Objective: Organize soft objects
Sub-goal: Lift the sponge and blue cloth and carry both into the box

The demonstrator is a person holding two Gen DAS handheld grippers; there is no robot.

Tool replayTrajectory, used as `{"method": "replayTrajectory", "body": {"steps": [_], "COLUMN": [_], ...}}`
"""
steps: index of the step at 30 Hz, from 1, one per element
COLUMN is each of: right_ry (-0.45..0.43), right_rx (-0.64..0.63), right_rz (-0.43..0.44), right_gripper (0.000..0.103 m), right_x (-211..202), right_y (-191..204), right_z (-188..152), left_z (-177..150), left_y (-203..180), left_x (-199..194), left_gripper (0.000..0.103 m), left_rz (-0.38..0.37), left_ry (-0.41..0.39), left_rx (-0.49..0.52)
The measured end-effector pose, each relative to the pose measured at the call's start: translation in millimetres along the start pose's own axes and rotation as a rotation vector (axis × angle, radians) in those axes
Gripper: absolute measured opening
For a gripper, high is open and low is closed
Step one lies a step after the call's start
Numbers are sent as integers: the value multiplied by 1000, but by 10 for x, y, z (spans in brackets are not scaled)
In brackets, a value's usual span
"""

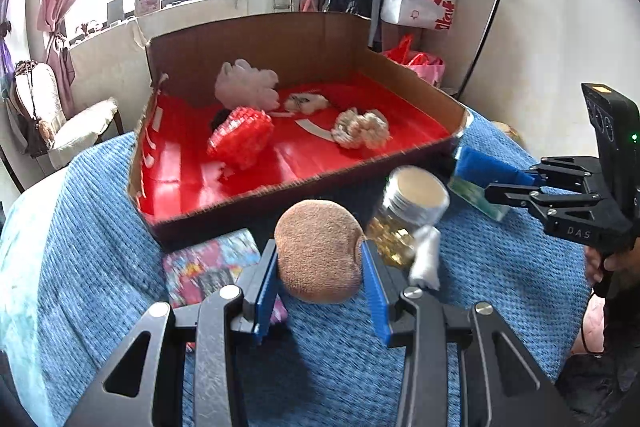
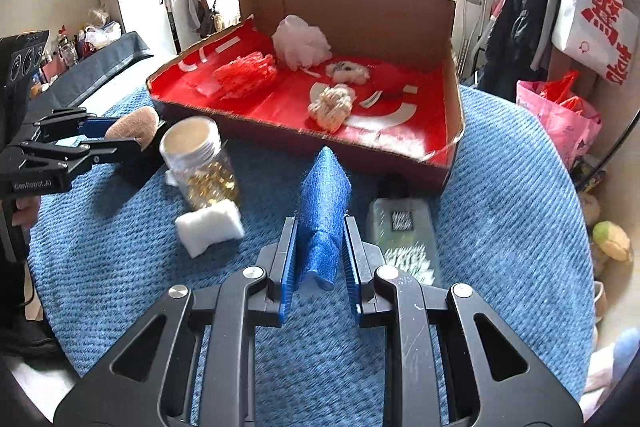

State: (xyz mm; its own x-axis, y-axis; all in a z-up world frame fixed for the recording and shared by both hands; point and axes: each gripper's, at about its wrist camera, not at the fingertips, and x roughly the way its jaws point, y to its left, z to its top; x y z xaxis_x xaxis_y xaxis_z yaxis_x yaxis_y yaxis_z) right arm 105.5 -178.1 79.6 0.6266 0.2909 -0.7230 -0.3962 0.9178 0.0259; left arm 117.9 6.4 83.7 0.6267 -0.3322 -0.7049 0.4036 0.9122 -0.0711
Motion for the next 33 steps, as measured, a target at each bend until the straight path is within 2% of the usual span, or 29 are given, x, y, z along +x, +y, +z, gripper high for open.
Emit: {"method": "replayTrajectory", "body": {"steps": [8, 18, 33], "right_ry": [-8, 10, 168], "right_rx": [-11, -11, -72], "right_rz": [-24, -80, -172], "right_gripper": [20, 20, 20], "right_x": [120, 414, 1075], "right_y": [-133, -299, -294], "right_z": [301, 727, 1026], "left_z": [288, 706, 1113], "left_y": [175, 216, 193], "left_x": [104, 395, 1114], "left_gripper": [42, 42, 42], "left_rz": [4, -47, -103], "left_ry": [-2, 28, 148], "left_rx": [11, 58, 121]}}
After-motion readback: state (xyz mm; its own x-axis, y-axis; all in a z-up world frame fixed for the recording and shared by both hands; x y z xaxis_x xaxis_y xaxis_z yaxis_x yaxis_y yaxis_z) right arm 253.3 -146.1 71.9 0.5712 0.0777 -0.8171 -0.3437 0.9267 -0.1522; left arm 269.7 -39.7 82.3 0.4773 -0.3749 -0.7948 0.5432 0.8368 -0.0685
